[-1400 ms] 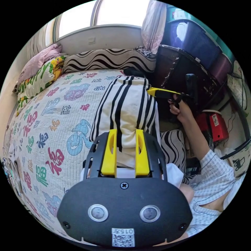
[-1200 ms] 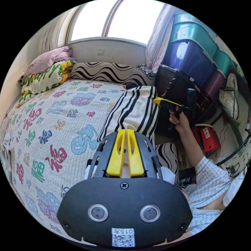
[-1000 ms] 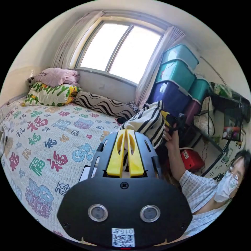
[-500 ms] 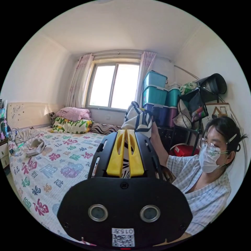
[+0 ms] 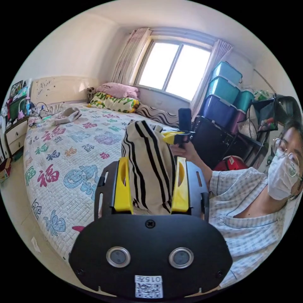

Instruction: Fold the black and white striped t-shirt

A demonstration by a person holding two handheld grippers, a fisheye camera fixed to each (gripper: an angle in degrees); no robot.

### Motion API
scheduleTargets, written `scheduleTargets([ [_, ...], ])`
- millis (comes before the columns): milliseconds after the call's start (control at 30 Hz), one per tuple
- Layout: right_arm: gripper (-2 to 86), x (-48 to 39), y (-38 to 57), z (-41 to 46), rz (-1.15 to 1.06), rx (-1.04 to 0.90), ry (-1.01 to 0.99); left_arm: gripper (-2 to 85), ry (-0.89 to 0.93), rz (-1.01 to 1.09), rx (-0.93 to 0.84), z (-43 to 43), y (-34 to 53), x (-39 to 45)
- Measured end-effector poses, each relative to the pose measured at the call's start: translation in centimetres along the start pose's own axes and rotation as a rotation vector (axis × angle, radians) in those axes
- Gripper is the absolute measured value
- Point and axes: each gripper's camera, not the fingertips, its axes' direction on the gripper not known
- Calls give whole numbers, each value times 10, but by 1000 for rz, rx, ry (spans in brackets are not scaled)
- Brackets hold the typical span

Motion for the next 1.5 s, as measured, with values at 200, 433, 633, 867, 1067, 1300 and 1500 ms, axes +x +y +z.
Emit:
scheduleTargets([
  [200, 17, 0, 11, -13, -6, 28, 110, 75, 260, -24, 11, 9, 7, -45],
  [433, 3, 16, 18, -98, 85, 342, 337, 23, 241, -268, 350, -61, 30, -104],
  [633, 2, 51, -40, -155, 147, 504, 473, 16, 121, -514, 660, -120, 6, -156],
  [867, 3, 27, -78, -152, -59, 471, 530, 19, -155, -267, 703, -181, -66, -89],
  [1067, 2, 46, 18, -135, -13, 276, 409, 38, -225, -168, 443, -162, 8, -37],
  [1300, -4, 127, 130, -102, 339, -17, 410, 23, 8, -264, -12, -69, 112, -42],
  [1500, -3, 135, 129, -104, 333, -113, 482, 21, -157, 116, -290, -25, 69, 63],
])
